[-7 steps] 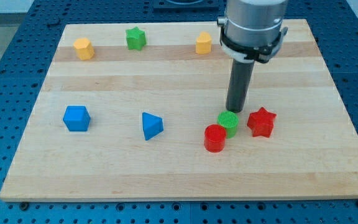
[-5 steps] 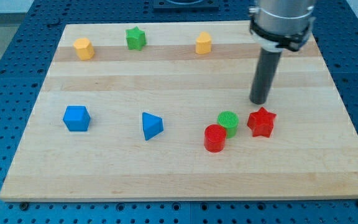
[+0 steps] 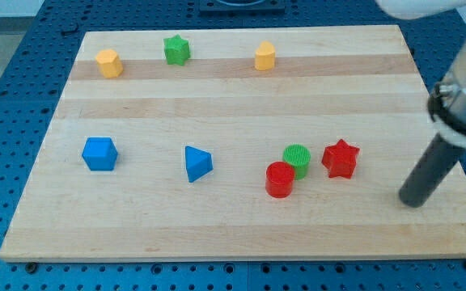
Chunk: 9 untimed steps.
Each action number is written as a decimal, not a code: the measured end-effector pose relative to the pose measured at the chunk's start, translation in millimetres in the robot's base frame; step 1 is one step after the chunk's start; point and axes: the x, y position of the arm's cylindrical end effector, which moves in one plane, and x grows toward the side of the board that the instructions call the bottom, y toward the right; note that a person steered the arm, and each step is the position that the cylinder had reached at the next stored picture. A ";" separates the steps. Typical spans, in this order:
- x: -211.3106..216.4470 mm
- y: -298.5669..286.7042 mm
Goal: Point your arm close to the red circle
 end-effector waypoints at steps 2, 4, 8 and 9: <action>5.0 -97.9; 4.1 -175.6; 16.1 -178.3; 13.9 -158.9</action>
